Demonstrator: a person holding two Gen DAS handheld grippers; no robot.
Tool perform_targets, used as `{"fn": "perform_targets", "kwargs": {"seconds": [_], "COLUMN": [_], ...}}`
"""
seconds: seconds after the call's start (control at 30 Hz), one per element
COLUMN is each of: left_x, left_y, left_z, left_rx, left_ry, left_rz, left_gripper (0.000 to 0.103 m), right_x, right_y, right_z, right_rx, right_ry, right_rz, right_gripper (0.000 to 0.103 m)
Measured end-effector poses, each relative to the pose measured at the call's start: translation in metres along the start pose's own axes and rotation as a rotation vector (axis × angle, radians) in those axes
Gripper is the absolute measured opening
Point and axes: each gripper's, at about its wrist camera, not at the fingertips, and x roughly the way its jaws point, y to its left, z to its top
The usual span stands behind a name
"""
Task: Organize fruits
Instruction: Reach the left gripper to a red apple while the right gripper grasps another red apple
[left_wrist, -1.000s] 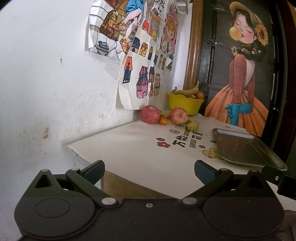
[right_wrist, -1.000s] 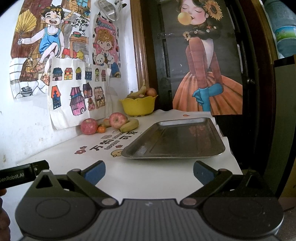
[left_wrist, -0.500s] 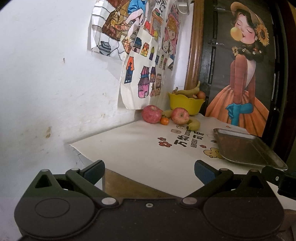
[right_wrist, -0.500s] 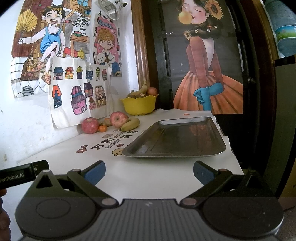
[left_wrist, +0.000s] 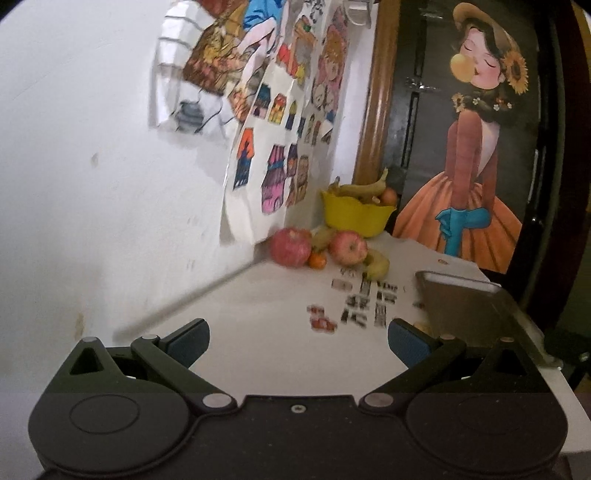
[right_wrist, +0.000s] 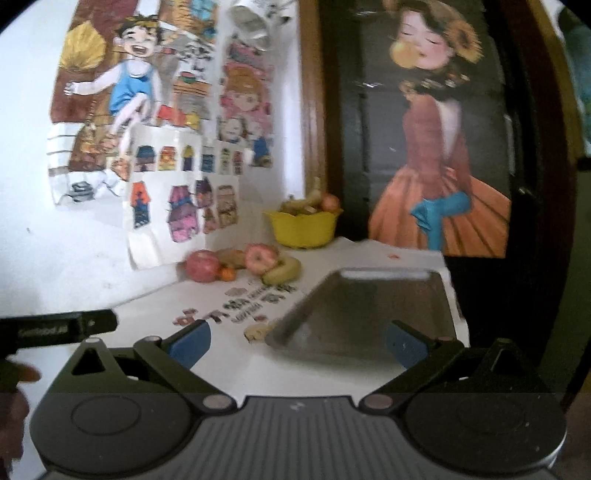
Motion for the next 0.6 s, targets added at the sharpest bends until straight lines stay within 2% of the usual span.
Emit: {"fn": "perform_targets", "kwargs": {"seconds": [0.17,0.37,0.6], "left_x": [0.038,0.091,0.15], "left_y": [0.005,0.005,-0.002], "left_z": [0.03,0.06,0.074], "left_rx": [0.049,0.086,0.088], "left_ry": [-0.009,0.023,0.071], "left_rz": [-0.001,-0.007,0.001], "left_gripper": [0.102,0.102,0.102], "right_x": [0.022,0.08,0.153], "right_y": [-0.005,-0.009,-0.027], "right_z": [0.04,0.079,0.097], "right_rx": [-0.053,-0.081,-0.133], "right_ry": [0.02,0.076,0.115], "right_rz": [0.09,0.152,0.214], "right_gripper": [0.103,0.103,0.103]}}
